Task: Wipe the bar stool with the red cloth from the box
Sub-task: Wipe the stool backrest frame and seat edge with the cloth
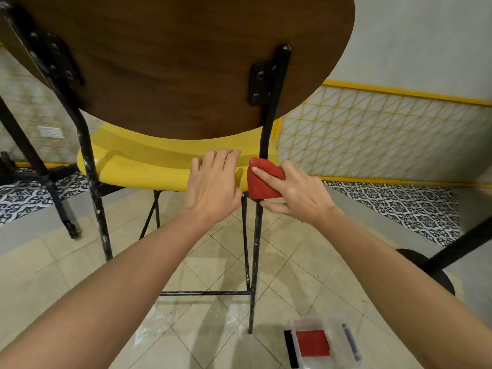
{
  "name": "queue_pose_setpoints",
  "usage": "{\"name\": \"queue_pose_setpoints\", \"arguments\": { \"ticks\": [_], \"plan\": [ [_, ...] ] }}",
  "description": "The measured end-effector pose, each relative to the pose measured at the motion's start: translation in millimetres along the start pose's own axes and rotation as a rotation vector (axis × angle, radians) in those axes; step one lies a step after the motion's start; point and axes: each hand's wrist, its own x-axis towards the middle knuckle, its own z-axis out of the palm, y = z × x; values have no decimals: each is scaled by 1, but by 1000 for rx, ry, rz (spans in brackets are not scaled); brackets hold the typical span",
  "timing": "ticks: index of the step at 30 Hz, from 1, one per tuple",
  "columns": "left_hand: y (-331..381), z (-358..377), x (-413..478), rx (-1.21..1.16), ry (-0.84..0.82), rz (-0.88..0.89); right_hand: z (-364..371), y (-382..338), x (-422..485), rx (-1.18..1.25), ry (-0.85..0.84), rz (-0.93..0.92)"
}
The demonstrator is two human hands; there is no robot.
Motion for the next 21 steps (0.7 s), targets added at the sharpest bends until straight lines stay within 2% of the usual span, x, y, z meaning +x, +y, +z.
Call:
{"name": "queue_pose_setpoints", "arguments": {
  "ticks": [3, 7, 11, 15, 18, 21],
  "plan": [
    [2, 1, -1, -12, -27, -23, 3, 0, 0, 16, 31, 40],
    [6, 7, -5, -23, -29, -14, 10, 0, 1, -7, 37, -6],
    [8, 9, -1, -97, 8, -49, -2, 6, 8, 21, 209, 114],
    [12, 14, -1, -109, -4, -72, 10, -8, 1, 115, 238, 136],
    [11, 19, -6, -72, -24, -70, 18, -18, -6, 190, 304, 244],
    [7, 22, -10, -38, -54, -65, 16, -15, -12, 254, 455, 420]
  ]
}}
